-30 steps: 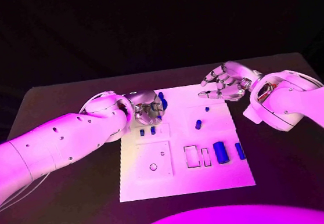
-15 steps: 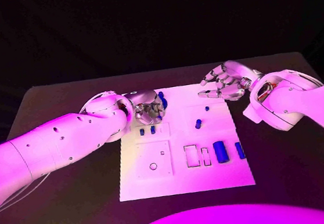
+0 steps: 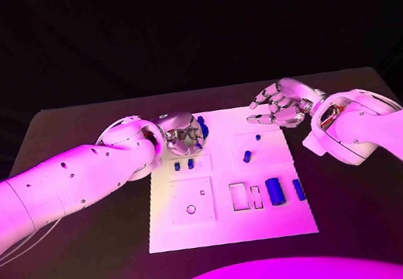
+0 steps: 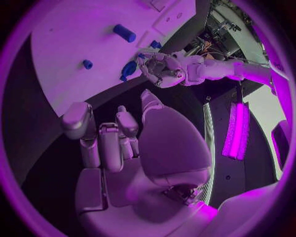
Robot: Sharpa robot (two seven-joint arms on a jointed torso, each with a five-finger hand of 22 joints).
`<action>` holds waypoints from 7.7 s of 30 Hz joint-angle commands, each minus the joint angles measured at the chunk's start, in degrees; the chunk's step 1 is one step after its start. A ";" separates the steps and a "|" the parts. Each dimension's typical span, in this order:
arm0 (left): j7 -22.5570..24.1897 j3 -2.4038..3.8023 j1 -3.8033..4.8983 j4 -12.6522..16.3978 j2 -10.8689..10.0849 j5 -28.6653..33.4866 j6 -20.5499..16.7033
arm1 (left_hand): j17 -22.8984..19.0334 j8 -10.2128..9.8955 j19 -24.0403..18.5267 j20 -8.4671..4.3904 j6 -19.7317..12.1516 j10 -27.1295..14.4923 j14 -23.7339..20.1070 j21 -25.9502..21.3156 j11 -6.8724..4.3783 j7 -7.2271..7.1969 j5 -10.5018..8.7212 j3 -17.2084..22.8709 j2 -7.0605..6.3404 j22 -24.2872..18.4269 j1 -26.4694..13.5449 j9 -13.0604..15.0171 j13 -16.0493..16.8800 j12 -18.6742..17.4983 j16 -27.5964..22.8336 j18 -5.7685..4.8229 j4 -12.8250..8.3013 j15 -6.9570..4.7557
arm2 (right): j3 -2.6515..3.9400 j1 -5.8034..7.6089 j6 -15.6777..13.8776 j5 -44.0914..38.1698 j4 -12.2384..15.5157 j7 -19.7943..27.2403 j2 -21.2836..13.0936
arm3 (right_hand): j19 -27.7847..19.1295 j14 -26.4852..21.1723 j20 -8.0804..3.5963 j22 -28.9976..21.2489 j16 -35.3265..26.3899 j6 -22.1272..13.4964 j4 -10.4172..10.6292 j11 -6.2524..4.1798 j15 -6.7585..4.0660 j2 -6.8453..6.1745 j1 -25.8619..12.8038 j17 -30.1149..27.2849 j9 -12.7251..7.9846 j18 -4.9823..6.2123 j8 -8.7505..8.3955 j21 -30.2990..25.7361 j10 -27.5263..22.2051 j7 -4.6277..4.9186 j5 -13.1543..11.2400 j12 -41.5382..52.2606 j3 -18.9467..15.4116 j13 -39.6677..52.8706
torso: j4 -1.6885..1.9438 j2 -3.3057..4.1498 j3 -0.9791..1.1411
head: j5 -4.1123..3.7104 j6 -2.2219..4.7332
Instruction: Assemble the parts on the task board
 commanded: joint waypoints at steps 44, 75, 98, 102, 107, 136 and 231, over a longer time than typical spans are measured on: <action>-0.72 1.91 0.10 3.00 -6.02 2.85 4.37 | -0.97 -1.31 -0.03 0.13 -0.07 1.04 -0.16 -0.03 0.39 0.27 -0.08 0.18 -0.64 -0.33 -0.54 0.26 -0.22 -2.29 -0.04 0.34 -0.93 0.31 | 0.02 -0.06 -0.15 0.23 -0.15 0.95 -0.05 | -0.20 3.26 -0.15 0.02 -0.32 0.17 0.07 -0.14 -0.40 0.45 -0.21 3.91 -0.11 0.57 0.29 -0.06 0.00 -0.12 -0.12 -0.06 0.34 -0.16 | 0.01 0.00 0.01 | -0.05 0.05; -1.25 1.32 -0.02 2.36 -4.93 2.25 6.07 | -0.92 -1.41 -0.06 0.17 0.23 1.47 -0.14 -0.02 0.37 0.29 -0.20 0.18 -0.53 -0.28 -0.53 0.40 -0.10 -2.52 -0.05 0.32 -1.14 0.32 | 0.02 -0.08 -0.17 0.22 -0.10 0.92 -0.13 | -0.19 3.26 -0.16 0.01 -0.35 0.15 0.05 -0.15 -0.41 0.47 -0.23 3.89 -0.12 0.57 0.31 -0.11 0.04 -0.13 -0.11 -0.06 0.36 -0.20 | 0.02 -0.01 0.01 | -0.16 -0.09; -1.71 0.77 -0.05 1.51 -3.74 0.60 5.97 | 0.01 -1.73 0.51 0.13 0.95 2.40 0.63 0.18 -0.05 -0.13 -0.42 -0.66 -0.54 0.21 -1.77 0.87 0.69 -2.79 0.42 0.22 -0.94 0.02 | 0.02 -0.08 -0.05 0.22 -0.08 0.89 -0.11 | -0.19 3.26 -0.16 0.01 -0.35 0.15 0.05 -0.15 -0.41 0.47 -0.23 3.89 -0.12 0.57 0.31 -0.11 0.04 -0.13 -0.11 -0.06 0.36 -0.20 | -0.02 0.00 0.01 | -0.24 -0.16; -1.52 0.77 -0.06 1.52 -3.84 0.58 5.82 | -0.06 -1.77 0.50 0.11 0.97 2.39 0.60 0.13 -0.09 -0.16 -0.38 -0.61 -0.44 0.17 -1.68 0.89 0.73 -2.83 0.41 0.23 -1.00 0.00 | 0.02 -0.08 -0.04 0.22 -0.09 0.88 -0.15 | -0.19 3.26 -0.16 0.01 -0.35 0.15 0.05 -0.15 -0.41 0.47 -0.23 3.89 -0.12 0.57 0.31 -0.11 0.04 -0.13 -0.11 -0.06 0.36 -0.20 | 0.02 -0.02 0.02 | -0.23 -0.13; -1.20 0.77 -0.08 1.56 -3.94 0.63 5.21 | -0.42 -2.55 0.33 0.06 0.25 2.34 0.37 -0.11 -0.04 0.02 -0.28 -0.58 -0.53 -0.08 -1.63 0.77 0.98 -3.09 0.34 0.27 -1.20 0.03 | 0.02 -0.08 -0.05 0.22 -0.07 0.88 -0.16 | -0.19 3.26 -0.16 0.01 -0.35 0.15 0.05 -0.15 -0.41 0.47 -0.23 3.89 -0.12 0.57 0.31 -0.11 0.04 -0.13 -0.11 -0.06 0.36 -0.20 | 0.03 0.00 0.02 | -0.25 -0.07; -0.69 0.79 -0.17 1.82 -4.54 2.26 4.02 | -1.43 -5.59 -0.40 0.23 -2.47 2.06 -0.35 -1.40 0.22 0.25 -0.02 -0.84 -1.78 -1.20 -3.48 0.32 1.91 -4.14 0.22 0.43 -0.32 0.29 | 0.01 -0.08 -0.16 0.16 -0.14 0.78 -0.21 | -0.19 3.26 -0.16 0.01 -0.35 0.15 0.05 -0.15 -0.41 0.47 -0.23 3.89 -0.12 0.57 0.31 -0.11 0.04 -0.13 -0.11 -0.06 0.36 -0.20 | 0.00 0.00 -0.01 | -0.22 0.07; 19.15 4.23 0.55 10.73 -17.01 70.29 -0.54 | -27.46 -9.54 -5.79 2.65 -6.78 -7.20 -18.54 -9.45 4.13 3.89 0.07 0.36 -1.53 -6.08 -2.93 -1.27 4.33 -5.16 -17.78 0.84 -2.97 3.41 | -0.20 -3.40 16.01 -30.00 -9.92 -6.15 8.38 | 2.00 3.06 -0.20 5.45 -3.10 8.92 -5.63 0.32 -0.18 -7.62 9.51 -0.11 -0.83 -0.18 4.28 3.17 -7.79 -0.99 -0.28 -55.01 28.40 -59.12 | 0.07 0.03 -0.01 | -4.24 1.76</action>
